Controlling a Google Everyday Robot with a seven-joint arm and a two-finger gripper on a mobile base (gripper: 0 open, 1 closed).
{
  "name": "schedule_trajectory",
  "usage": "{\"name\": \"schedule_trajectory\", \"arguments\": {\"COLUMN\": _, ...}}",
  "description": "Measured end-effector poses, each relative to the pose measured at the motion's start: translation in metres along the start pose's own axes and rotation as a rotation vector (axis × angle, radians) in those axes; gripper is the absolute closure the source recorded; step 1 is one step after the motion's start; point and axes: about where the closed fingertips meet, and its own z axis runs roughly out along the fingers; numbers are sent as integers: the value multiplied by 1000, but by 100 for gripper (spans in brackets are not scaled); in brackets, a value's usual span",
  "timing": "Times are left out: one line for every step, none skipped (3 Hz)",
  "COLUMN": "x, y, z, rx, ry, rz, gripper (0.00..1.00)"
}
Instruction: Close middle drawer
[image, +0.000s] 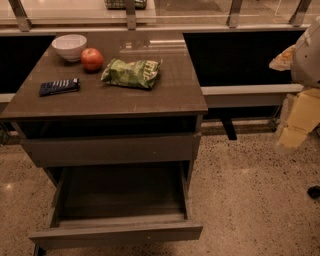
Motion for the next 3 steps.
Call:
{"name": "schedule_trajectory", "arguments": {"x": 0, "y": 0, "z": 0, "rx": 0, "ry": 0, "rz": 0, "gripper": 0}}
{"name": "schedule_trajectory", "arguments": {"x": -29, "y": 5, "z": 48, "rx": -82, "ry": -71, "rz": -58, "gripper": 0}}
{"name": "schedule_trajectory", "arguments": {"x": -66, "y": 35, "z": 115, "rx": -180, "ry": -191, "rz": -128, "gripper": 0}}
